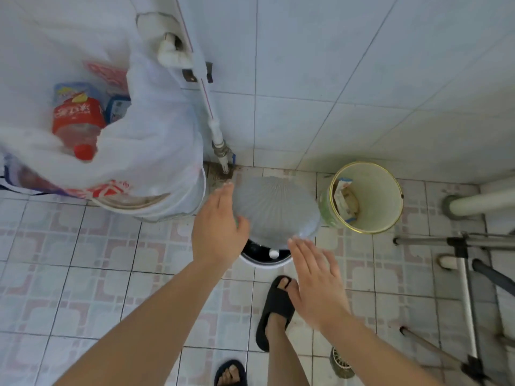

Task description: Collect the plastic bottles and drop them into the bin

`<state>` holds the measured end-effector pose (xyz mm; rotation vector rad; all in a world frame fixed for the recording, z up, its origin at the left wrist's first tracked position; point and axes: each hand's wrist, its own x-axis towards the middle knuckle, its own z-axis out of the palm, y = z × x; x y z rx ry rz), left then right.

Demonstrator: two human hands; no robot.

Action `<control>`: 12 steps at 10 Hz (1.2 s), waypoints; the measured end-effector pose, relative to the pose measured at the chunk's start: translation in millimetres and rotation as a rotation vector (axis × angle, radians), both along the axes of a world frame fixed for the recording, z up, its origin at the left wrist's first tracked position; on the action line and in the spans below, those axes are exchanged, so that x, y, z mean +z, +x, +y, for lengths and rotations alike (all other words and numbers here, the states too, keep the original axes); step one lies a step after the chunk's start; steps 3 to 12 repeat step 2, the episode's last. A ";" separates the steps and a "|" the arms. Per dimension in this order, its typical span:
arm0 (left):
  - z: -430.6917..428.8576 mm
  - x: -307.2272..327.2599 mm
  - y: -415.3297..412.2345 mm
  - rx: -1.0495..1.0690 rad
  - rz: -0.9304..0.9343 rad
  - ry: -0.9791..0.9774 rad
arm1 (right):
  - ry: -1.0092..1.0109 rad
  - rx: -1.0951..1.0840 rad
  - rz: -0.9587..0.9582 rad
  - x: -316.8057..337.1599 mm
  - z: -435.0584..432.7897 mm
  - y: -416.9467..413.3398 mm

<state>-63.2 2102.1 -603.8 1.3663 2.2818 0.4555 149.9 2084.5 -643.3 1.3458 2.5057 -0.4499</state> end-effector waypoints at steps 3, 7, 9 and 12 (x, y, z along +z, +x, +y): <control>-75.6 43.9 -21.6 -0.135 0.146 0.031 | 0.068 -0.301 0.119 52.4 -25.0 -8.4; -75.6 43.9 -21.6 -0.135 0.146 0.031 | 0.068 -0.301 0.119 52.4 -25.0 -8.4; -75.6 43.9 -21.6 -0.135 0.146 0.031 | 0.068 -0.301 0.119 52.4 -25.0 -8.4; -75.6 43.9 -21.6 -0.135 0.146 0.031 | 0.068 -0.301 0.119 52.4 -25.0 -8.4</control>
